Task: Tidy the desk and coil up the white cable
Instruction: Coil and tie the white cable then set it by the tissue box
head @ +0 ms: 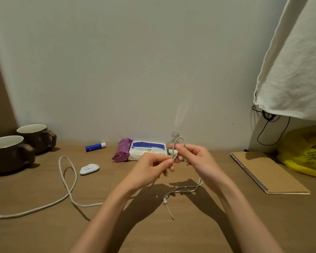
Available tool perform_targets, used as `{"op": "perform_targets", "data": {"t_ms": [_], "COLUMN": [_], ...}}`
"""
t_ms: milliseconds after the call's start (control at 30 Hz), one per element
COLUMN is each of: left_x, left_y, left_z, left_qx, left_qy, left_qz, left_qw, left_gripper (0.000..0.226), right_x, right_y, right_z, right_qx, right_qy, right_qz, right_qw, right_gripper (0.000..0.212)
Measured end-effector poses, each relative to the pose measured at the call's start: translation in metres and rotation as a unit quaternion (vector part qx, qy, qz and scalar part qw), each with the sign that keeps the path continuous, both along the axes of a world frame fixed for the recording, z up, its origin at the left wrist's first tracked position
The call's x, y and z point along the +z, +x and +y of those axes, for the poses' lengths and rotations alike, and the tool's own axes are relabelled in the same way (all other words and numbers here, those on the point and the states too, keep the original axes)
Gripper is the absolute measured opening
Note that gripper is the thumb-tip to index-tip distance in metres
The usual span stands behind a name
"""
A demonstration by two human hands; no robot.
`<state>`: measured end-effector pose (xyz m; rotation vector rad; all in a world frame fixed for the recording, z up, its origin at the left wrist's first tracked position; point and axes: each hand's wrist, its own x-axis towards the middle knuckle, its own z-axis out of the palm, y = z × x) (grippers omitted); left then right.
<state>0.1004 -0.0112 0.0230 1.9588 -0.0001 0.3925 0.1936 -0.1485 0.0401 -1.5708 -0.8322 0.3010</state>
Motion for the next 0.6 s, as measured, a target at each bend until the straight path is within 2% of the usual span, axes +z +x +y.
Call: {"op": "perform_targets", "data": {"t_ms": [400,500,600], "left_x": [-0.006,-0.007,-0.007], "left_y": [0.005,0.007,0.008], "left_z": [-0.007,-0.006,-0.008], "left_qx": [0.004,0.013,0.020], "left_qy": [-0.018,-0.066,-0.113], "left_qz": [-0.007,-0.003,0.001], "left_qw": [1.000,0.998,0.993], "left_gripper": [0.023,0.022,0.021], "right_x": [-0.007,-0.010,-0.014], "right_y": [0.007,0.009,0.009], "right_z": [0.008,0.010,0.015], "right_qx": [-0.120,-0.116,-0.101], "right_qy": [0.073,0.071,0.112], "right_qz": [0.011,0.030,0.097], "right_qw": [0.990,0.990,0.984], "right_gripper": [0.017,0.019,0.020]}}
